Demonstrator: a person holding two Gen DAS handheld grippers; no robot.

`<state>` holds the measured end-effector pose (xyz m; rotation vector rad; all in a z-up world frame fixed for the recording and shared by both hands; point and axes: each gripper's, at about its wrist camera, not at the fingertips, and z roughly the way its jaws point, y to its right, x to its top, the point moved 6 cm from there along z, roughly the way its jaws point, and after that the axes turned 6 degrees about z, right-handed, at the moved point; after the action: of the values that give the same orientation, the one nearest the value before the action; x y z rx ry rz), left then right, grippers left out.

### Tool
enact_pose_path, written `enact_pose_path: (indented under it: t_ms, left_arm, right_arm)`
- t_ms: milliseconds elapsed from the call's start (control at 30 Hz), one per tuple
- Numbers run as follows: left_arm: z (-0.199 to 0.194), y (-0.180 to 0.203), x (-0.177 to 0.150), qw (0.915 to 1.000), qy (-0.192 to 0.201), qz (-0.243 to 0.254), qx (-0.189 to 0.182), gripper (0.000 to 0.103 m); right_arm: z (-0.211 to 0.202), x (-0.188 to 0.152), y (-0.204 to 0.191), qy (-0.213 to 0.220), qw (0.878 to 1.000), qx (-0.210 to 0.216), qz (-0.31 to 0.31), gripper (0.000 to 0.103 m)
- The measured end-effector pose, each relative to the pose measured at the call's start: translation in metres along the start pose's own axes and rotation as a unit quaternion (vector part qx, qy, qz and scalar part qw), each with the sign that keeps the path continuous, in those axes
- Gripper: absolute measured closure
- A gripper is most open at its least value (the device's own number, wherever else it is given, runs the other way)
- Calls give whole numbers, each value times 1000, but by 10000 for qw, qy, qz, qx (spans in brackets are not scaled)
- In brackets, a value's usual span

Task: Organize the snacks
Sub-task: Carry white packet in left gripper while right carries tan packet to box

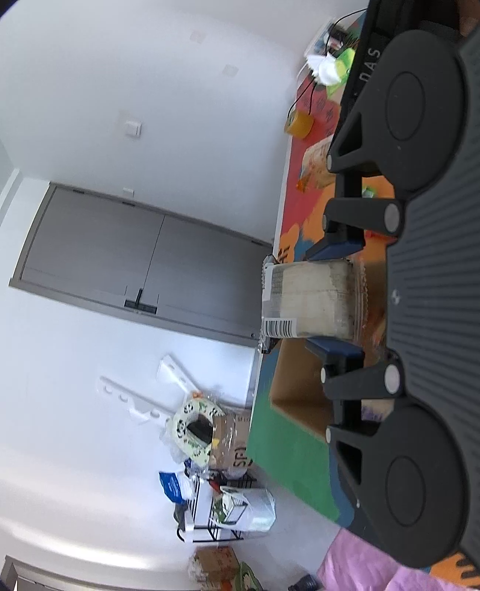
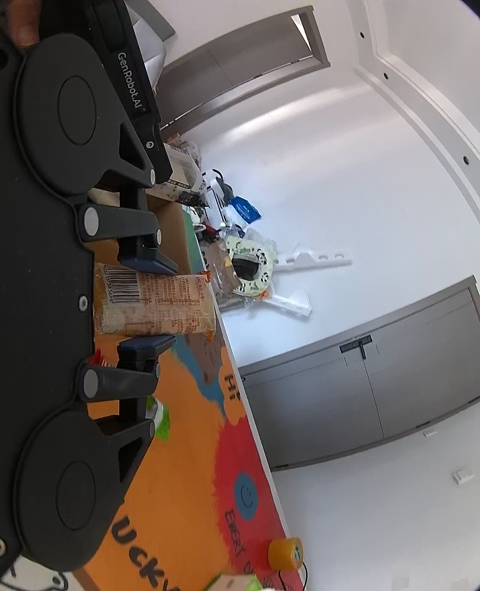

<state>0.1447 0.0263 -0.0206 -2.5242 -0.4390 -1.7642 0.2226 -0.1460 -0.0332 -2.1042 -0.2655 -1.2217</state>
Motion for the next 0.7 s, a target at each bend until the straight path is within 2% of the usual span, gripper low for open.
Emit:
enact_pose_path:
  t_ms: [333,700]
  left_arm:
    - [10,-45,3,9994,-26,-257,227,59]
    - [15,-73,0,9986,-112,-451,252,59]
  right_arm:
    - [33,-6,-36,-189,9995,151,-195,68]
    - [76,-17,-74,-512,9971,447,-338,66]
